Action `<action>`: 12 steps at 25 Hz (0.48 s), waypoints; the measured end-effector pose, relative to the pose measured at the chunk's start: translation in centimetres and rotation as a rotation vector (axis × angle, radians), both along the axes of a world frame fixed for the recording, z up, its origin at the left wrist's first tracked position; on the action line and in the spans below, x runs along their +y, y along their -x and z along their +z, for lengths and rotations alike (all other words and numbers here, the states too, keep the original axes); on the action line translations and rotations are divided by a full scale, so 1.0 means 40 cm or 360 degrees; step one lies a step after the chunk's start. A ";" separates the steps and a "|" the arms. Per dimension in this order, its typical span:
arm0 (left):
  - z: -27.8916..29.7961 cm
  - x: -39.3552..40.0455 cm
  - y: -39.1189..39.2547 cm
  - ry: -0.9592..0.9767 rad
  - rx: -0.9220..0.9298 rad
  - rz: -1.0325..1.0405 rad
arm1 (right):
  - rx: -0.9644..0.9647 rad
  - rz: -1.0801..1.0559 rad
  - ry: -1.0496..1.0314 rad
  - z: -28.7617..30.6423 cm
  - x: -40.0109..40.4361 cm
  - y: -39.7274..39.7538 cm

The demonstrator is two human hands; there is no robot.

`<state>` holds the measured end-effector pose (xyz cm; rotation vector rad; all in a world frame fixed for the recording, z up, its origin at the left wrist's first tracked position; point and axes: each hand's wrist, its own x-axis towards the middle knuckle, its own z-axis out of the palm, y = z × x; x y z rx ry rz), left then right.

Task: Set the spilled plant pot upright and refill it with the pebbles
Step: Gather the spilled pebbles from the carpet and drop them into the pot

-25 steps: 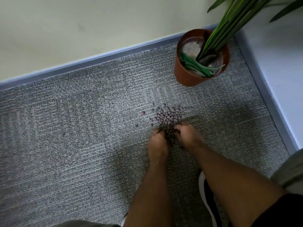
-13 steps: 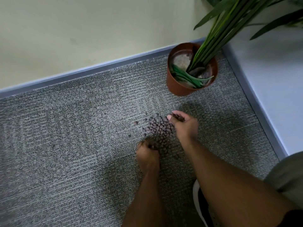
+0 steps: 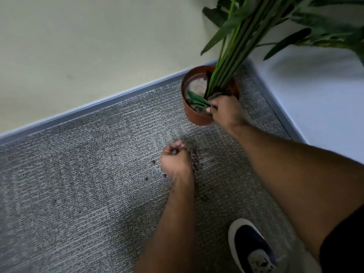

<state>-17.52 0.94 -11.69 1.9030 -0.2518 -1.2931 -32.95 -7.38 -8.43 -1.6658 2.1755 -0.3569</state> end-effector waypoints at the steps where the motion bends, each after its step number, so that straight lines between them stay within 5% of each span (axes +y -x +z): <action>1: 0.034 -0.027 0.022 0.0061 0.0124 0.0037 | 0.0025 -0.0026 -0.0060 -0.009 0.010 0.003; 10: 0.170 -0.250 0.133 0.0328 -0.0080 -0.0540 | 0.0208 0.0124 -0.0161 0.028 0.042 -0.016; 12: 0.180 -0.277 0.133 0.0336 -0.0133 -0.0705 | -0.0205 -0.0076 -0.0093 0.043 0.038 -0.046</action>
